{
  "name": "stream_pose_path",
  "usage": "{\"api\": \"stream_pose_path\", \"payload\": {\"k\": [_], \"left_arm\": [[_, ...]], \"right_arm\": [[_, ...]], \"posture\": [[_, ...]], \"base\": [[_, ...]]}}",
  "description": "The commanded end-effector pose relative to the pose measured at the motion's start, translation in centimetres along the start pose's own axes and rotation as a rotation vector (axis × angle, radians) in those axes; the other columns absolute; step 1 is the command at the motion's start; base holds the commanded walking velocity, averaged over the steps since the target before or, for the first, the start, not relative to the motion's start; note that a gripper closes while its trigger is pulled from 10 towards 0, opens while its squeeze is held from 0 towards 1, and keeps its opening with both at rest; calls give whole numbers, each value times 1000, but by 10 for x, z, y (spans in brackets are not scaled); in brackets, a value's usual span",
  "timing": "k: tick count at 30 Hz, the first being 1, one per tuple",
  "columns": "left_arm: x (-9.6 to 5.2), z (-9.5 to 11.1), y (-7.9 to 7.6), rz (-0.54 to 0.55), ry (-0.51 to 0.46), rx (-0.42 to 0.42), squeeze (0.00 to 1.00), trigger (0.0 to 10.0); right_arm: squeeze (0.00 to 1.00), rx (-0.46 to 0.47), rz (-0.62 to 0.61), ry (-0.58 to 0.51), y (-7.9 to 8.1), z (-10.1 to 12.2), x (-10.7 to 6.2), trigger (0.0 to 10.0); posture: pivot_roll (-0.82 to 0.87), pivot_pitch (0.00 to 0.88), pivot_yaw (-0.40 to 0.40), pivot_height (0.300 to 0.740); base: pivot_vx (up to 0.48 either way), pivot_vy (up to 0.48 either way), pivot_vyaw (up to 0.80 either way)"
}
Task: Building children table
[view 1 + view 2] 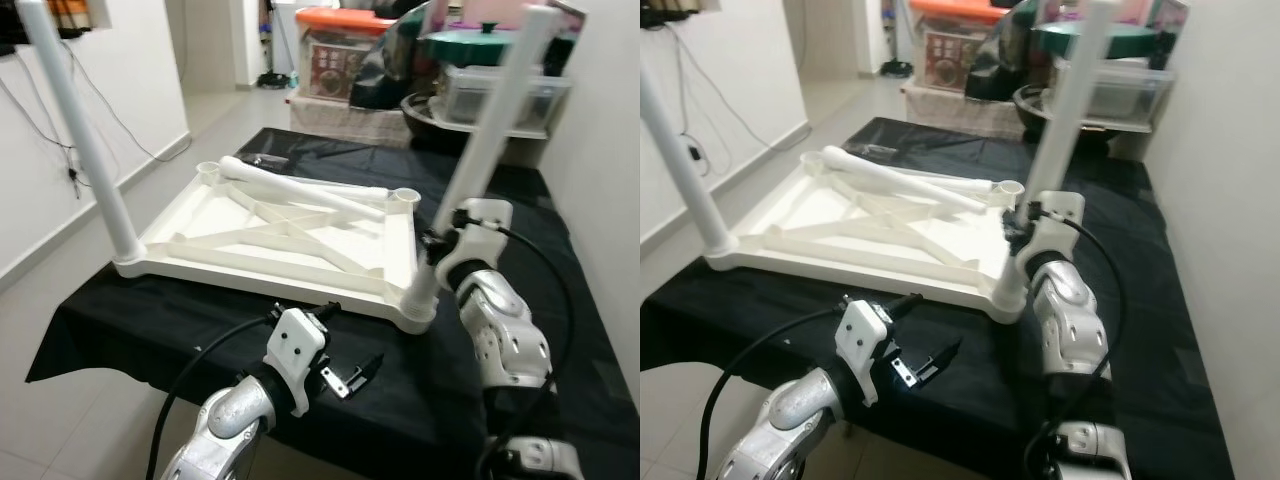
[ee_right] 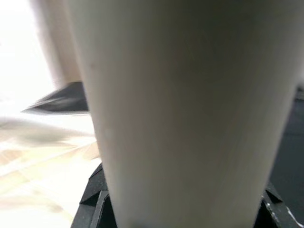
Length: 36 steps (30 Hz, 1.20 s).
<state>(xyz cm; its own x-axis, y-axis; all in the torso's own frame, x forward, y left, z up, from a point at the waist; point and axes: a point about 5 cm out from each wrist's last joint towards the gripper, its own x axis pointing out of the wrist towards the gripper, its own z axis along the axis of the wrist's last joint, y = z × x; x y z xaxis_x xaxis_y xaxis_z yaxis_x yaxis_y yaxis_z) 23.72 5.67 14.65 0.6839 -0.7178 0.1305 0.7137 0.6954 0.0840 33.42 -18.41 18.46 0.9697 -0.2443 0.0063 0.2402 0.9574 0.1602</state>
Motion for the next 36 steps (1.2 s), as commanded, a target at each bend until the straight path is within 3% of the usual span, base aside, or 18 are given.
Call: {"api": "stream_pose_path", "payload": {"k": [1,2,5,6,7,9,10,11,15,16,18,20,21,23,24,27,33,36], "left_arm": [[1,-2,0,-7,11,11,0,10000],[2,-2,0,-11,14,14,0,10000],[2,-2,0,-11,14,14,0,10000],[3,-2,0,-9,14,19,0,10000],[2,-2,0,-2,13,26,0,10000],[2,-2,0,-2,13,26,0,10000],[1,-3,1,9,13,33,0,10000],[1,-4,1,6,15,33,0,10000],[2,-4,1,1,18,31,0,10000],[2,-4,1,-2,20,29,0,10000],[3,-5,1,-4,21,27,0,10000],[4,-5,1,-8,23,25,0,10000],[4,-5,1,-8,23,25,0,10000],[5,-6,0,-11,23,24,0,10000],[5,-6,0,-11,23,24,0,10000],[7,-6,-1,-13,24,25,0,10000],[7,-6,-1,-14,17,21,0,10000],[8,-6,-3,-20,10,16,0,10000]], "right_arm": [[0,41,-251,86,-29,-18,-9,0],[0,50,-333,66,-25,-19,-17,0],[0,50,-333,66,-25,-19,-17,0],[0,69,-372,61,-16,-21,-20,0],[0,87,-351,45,-4,-22,-19,980],[0,87,-351,45,-4,-22,-19,980],[67,88,-265,5,14,-19,-17,10000],[1000,82,-206,-31,16,-16,-15,10000],[1000,69,-141,-91,13,-9,-12,10000],[0,73,-83,-127,8,-6,-9,10000],[0,90,-12,-149,4,-2,-7,10000],[0,115,198,-143,-6,3,-3,10000],[0,115,198,-143,-6,3,-3,10000],[0,137,440,-61,-18,2,-2,10000],[0,137,440,-61,-18,2,-2,10000],[0,83,712,24,-26,2,-8,10000],[0,19,1013,105,-21,3,-19,10000],[0,-42,1225,164,-12,6,-18,10000]], "posture": [[72,0,-58,740],[80,0,-64,740],[80,0,-64,740],[81,0,-63,740],[87,0,-68,740],[87,0,-68,740],[84,0,-67,740],[80,0,-65,740],[78,0,-64,740],[78,0,-64,740],[74,0,-63,740],[72,0,-59,740],[72,0,-59,740],[71,0,-60,740],[71,0,-60,740],[83,0,-65,740],[85,0,-70,740],[97,0,-74,740]], "base": [[0,0,0],[0,0,0],[0,0,0],[0,0,0],[0,0,0],[0,0,0],[0,0,0],[0,0,0],[0,0,0],[0,0,0],[0,0,0],[0,0,0],[0,0,0],[0,0,0],[0,0,0],[0,0,0],[0,0,0],[0,0,0]]}}
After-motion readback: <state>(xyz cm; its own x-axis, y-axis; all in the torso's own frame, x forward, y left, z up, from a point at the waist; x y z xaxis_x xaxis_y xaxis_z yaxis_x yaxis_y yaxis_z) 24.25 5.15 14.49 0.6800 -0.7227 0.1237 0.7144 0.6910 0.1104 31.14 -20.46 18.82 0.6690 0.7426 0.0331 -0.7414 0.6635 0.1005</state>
